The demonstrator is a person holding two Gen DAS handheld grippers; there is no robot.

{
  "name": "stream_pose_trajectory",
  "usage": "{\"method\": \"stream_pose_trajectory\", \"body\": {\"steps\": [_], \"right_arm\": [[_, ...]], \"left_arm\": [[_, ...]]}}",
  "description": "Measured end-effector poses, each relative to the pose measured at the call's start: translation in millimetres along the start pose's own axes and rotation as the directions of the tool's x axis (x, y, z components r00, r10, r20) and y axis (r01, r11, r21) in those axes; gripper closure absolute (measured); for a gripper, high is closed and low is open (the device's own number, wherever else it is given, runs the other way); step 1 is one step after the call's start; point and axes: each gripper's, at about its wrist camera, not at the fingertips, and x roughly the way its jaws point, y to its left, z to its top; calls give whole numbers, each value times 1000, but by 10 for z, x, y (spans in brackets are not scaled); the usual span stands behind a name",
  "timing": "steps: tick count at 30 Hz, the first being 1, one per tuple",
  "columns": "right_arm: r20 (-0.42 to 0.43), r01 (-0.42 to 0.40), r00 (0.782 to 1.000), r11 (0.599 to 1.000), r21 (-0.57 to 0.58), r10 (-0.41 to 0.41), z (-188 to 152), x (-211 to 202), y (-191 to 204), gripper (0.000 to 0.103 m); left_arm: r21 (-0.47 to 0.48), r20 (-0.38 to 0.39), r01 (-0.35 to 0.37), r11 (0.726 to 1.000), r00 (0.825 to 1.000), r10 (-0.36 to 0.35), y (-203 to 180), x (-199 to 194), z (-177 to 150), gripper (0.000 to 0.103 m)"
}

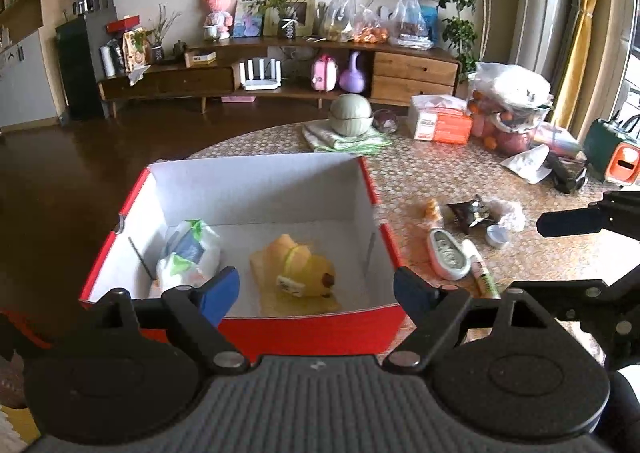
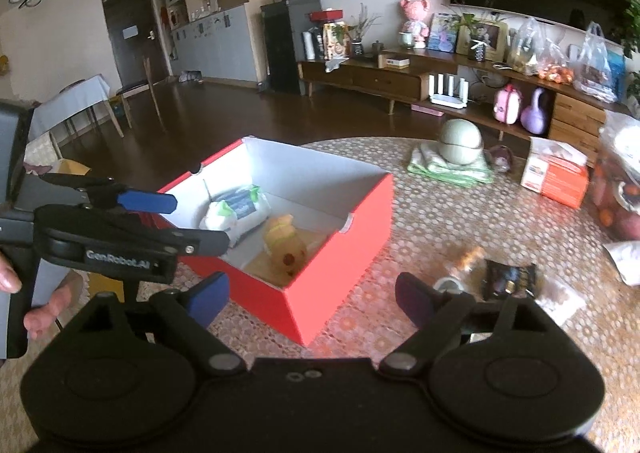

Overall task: Organize objects
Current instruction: 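Move both tools back over the table toward the glue stick and white toy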

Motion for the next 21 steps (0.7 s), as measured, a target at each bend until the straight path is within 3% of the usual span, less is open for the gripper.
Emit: {"method": "stream_pose_trajectory", "body": {"steps": [6, 12, 21], "right_arm": [[8, 32, 999, 999, 24, -33, -139, -199, -234, 13], [18, 61, 998, 996, 58, -62, -243, -351, -481, 13], [24, 138, 990, 985, 100, -141, -361, -545, -969, 13]], "left_arm": [[-22, 3, 78, 997, 997, -78, -169, -19, -8, 4], [-37, -1, 153, 988, 988, -153, -312, 12, -9, 3], [-36, -17, 179, 983, 983, -180, -536, 142, 28, 1]]}}
